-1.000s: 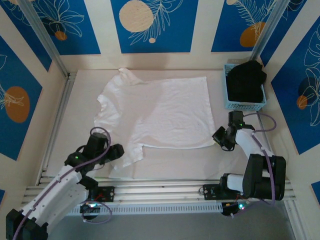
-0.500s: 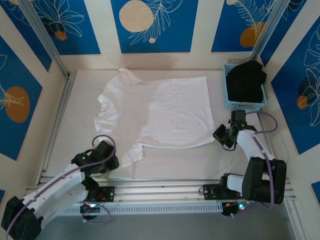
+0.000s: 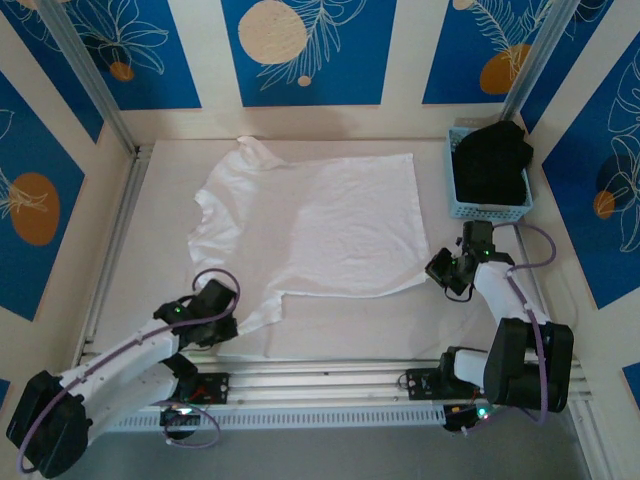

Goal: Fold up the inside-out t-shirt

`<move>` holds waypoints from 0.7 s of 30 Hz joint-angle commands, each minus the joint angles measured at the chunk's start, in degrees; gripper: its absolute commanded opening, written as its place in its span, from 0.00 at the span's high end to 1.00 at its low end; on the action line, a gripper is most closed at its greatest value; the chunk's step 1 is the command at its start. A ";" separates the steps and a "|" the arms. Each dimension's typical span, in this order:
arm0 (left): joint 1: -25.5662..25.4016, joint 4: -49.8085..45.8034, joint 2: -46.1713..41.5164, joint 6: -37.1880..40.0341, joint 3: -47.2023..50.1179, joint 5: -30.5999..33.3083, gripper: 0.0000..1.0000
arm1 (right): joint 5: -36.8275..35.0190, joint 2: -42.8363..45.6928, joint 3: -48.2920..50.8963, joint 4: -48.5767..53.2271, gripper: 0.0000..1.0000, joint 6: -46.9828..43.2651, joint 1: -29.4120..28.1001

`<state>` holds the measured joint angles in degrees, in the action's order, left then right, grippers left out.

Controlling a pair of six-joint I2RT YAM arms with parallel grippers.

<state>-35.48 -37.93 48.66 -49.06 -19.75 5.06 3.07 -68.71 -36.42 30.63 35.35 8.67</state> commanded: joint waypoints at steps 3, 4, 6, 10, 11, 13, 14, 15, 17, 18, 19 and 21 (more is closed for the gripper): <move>-0.61 3.56 -3.94 -0.27 1.11 -3.16 0.96 | 0.85 1.80 0.55 0.37 1.00 -0.84 0.68; -0.57 2.81 -4.86 -0.17 0.67 -2.78 1.00 | 0.81 2.04 0.45 0.37 1.00 -1.02 1.03; -0.62 0.86 -6.57 -0.07 -0.49 -2.41 1.00 | 0.96 2.84 0.61 0.73 1.00 -1.14 1.95; -0.45 -3.22 -10.52 -0.01 -3.67 -1.89 1.00 | 1.59 6.11 1.31 1.10 1.00 -0.98 3.06; -0.23 -4.06 -11.43 0.37 -4.81 -1.19 1.00 | 1.72 6.84 1.20 1.10 1.00 -0.97 3.26; 0.81 -5.13 -12.35 2.14 -7.32 -0.03 1.00 | 2.40 7.51 0.54 0.86 1.00 -1.01 3.33; 1.75 -5.41 -12.26 3.49 -8.68 0.29 1.00 | 2.91 7.27 -0.15 0.84 1.00 -1.24 3.37; 2.83 -5.61 -11.84 4.97 -10.11 0.22 1.00 | 3.38 6.85 -0.74 0.69 1.00 -1.51 3.43; 6.16 -5.60 -10.05 8.80 -13.30 -0.52 1.00 | 3.89 5.14 -2.62 0.38 1.00 -2.39 3.46; 7.83 -5.64 -9.34 10.51 -14.88 -1.06 1.00 | 4.16 4.14 -3.43 -0.01 1.00 -2.83 3.55; 9.95 -5.70 -8.25 12.32 -16.41 -1.55 1.00 | 4.40 2.86 -4.53 -0.41 1.00 -3.62 3.55; 14.10 -4.01 -6.23 15.02 -18.00 -4.22 1.00 | 3.92 0.00 -6.51 -0.93 1.00 -4.06 3.63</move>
<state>-25.19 -41.43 40.71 -40.38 -34.96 2.94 5.41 -66.35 -39.66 30.65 33.34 11.86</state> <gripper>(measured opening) 0.039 0.041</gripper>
